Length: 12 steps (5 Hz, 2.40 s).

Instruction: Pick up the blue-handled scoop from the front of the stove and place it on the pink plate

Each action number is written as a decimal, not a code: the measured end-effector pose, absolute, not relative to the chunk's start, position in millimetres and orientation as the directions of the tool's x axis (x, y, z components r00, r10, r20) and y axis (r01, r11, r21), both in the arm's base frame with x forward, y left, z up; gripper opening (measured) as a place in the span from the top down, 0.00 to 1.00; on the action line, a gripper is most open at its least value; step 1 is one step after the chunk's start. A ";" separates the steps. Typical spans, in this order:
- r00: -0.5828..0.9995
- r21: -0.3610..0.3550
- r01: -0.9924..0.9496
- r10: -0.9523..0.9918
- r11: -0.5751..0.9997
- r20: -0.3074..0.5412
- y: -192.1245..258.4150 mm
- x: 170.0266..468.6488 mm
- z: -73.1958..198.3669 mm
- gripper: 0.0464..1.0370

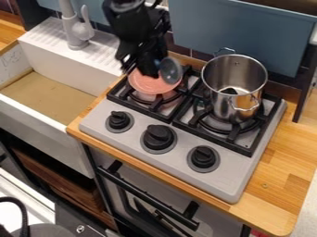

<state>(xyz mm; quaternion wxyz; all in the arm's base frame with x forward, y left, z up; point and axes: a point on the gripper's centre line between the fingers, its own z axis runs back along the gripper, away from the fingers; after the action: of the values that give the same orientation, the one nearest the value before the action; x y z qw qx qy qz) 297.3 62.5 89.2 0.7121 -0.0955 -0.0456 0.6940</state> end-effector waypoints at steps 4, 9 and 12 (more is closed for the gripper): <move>-0.008 -0.118 -0.993 0.998 -0.015 -0.062 105.6 352.1 73.1 0.75; 0.000 -0.017 -1.000 0.999 0.001 0.051 128.8 387.7 8.7 0.75; -0.009 -0.006 -1.000 0.999 -0.009 0.049 143.5 378.3 4.4 0.70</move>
<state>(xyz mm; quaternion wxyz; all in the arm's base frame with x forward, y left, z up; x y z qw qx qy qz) 378.3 143.5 4.4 0.7037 0.0154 -0.0196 0.7100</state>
